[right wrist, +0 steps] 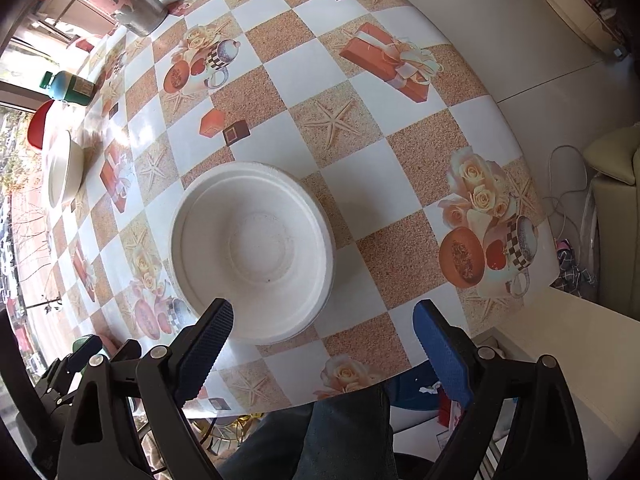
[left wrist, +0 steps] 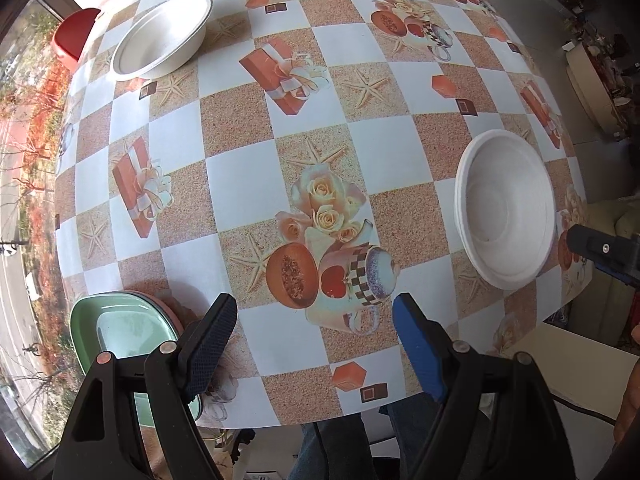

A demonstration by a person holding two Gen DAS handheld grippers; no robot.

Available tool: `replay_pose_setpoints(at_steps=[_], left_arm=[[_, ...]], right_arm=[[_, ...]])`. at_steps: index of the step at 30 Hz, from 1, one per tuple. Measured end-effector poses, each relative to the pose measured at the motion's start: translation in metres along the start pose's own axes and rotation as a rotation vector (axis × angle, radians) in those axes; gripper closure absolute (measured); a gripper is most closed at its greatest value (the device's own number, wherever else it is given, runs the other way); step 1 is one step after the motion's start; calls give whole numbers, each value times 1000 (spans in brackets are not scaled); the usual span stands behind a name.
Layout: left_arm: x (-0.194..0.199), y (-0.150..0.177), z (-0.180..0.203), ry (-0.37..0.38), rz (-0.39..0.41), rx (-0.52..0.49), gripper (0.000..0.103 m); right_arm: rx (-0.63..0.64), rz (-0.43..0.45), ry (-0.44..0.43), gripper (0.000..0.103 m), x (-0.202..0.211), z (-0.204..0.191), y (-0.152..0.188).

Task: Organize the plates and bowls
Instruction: 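Move both grippers to the white bowl beside the green-capped bottle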

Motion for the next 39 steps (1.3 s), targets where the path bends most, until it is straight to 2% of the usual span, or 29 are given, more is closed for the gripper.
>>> replay_pose_setpoints(at_steps=[12, 18, 20, 25, 30, 34, 39], left_arm=[[66, -7, -31, 53, 172, 55, 20], [94, -33, -61, 59, 246, 140, 20], [99, -45, -73, 40, 263, 171, 20], [95, -72, -117, -18, 259, 281, 20], [71, -100, -169, -82, 222, 400, 20], [41, -125, -203, -149, 163, 443, 20], [9, -154, -233, -183, 123, 474, 20]], right_arm=[[122, 72, -12, 11, 29, -63, 13], [219, 98, -31, 11, 45, -112, -1], [261, 104, -39, 11, 50, -131, -9], [362, 97, -45, 11, 48, -179, -37], [435, 68, -56, 11, 31, -226, -65], [467, 42, -58, 11, 7, -261, -88], [490, 17, -68, 11, -28, -302, -113]])
Point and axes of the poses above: each gripper's, at about its wrist camera, not at the fingertips, and x roughly against the way its jaws point, z to its right, y to its underside, the point moved 3 cm from there along -x, roughly the way its jaws point, and after that the axes turned 5 degrees about -x, right-handed, at the moved point
